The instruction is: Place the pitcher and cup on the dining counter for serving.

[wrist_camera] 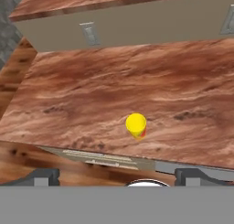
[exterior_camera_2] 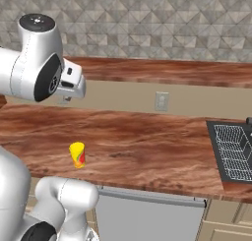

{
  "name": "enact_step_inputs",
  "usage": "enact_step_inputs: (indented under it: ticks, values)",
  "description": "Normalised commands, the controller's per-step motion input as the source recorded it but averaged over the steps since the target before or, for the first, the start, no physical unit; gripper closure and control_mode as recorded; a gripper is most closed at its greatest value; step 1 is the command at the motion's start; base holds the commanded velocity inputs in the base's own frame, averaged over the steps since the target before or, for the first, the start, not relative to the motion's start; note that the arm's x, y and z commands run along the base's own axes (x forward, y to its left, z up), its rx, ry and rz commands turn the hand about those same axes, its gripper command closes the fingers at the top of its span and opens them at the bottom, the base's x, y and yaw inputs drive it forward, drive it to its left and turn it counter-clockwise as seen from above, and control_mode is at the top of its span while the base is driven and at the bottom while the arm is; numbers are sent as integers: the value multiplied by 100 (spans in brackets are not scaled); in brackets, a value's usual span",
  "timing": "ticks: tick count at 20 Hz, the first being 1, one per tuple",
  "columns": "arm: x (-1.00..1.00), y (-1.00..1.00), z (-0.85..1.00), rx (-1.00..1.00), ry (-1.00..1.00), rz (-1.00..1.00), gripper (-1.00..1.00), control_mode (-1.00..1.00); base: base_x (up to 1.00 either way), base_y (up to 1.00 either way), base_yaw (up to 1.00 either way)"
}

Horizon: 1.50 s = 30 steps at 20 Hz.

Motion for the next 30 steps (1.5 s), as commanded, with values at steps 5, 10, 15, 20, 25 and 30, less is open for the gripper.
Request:
enact_step_inputs:
  ticks: [5, 10, 15, 20, 25, 30]
  values:
    - [0, 0, 0, 0, 2, 0, -100, -100, 2, 0, 0]
    - [-1, 0, -30, -3, 5, -5, -100, -100, 0, 0, 0]
    - [1, -5, -52, -7, 2, -13, -100, -100, 0, 0, 0]
    - [6, 0, -66, -4, 1, -11, -100, -100, 0, 0, 0]
    - [4, 0, -51, 0, 11, -3, -100, -100, 0, 0, 0]
    - [34, 0, -24, 0, 30, 0, -100, -100, 0, 0, 0]
